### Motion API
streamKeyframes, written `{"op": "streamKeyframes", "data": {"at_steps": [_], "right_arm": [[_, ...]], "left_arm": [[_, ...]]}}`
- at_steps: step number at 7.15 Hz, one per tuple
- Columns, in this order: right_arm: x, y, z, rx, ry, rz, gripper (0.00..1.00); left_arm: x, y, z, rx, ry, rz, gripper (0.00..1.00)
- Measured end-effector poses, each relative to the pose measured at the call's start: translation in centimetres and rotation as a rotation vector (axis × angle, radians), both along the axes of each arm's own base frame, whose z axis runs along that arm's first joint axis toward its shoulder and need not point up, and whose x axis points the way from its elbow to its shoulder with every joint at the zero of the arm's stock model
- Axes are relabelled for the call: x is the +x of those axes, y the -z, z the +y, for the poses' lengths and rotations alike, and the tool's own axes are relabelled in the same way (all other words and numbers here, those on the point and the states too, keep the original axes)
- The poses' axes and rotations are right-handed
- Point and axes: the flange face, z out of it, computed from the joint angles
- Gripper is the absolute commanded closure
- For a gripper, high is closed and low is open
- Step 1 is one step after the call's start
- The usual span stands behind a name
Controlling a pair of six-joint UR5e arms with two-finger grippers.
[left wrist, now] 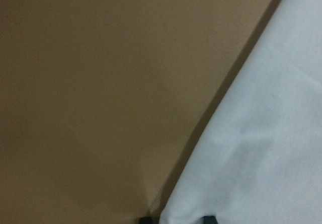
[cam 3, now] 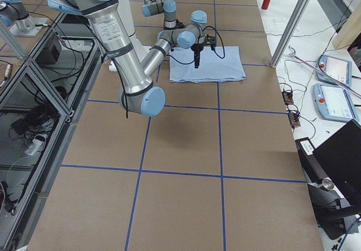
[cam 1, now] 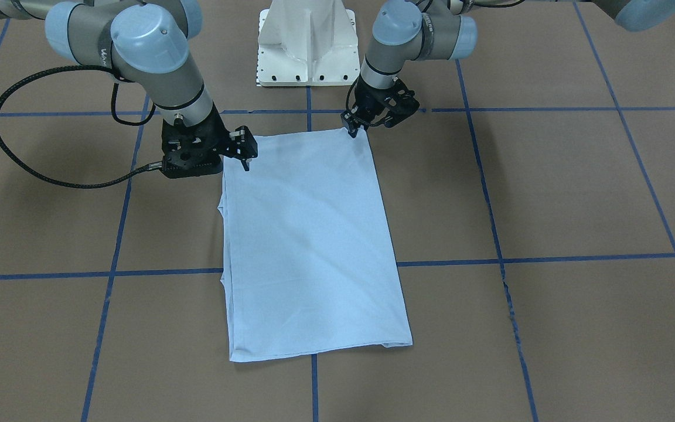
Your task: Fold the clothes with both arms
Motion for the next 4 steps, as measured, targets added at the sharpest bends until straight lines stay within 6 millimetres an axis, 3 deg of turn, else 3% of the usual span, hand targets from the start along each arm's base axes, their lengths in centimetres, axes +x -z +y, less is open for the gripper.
{"op": "streamKeyframes", "data": {"at_steps": [1,2,4], "right_arm": [[0.01,-0.11,0.00,-0.001,0.000,0.002,0.00],[0.02,-0.22,0.00,-0.001,-0.001,0.003,0.00],[-0.01,-0.31,0.05,-0.002,-0.001,0.005,0.00]], "left_arm": [[0.03,0.20,0.04,0.001,0.000,0.002,0.92],[0.05,0.37,0.06,0.001,0.000,0.004,1.00],[0.01,0.43,0.08,0.003,0.002,0.004,1.00]]}}
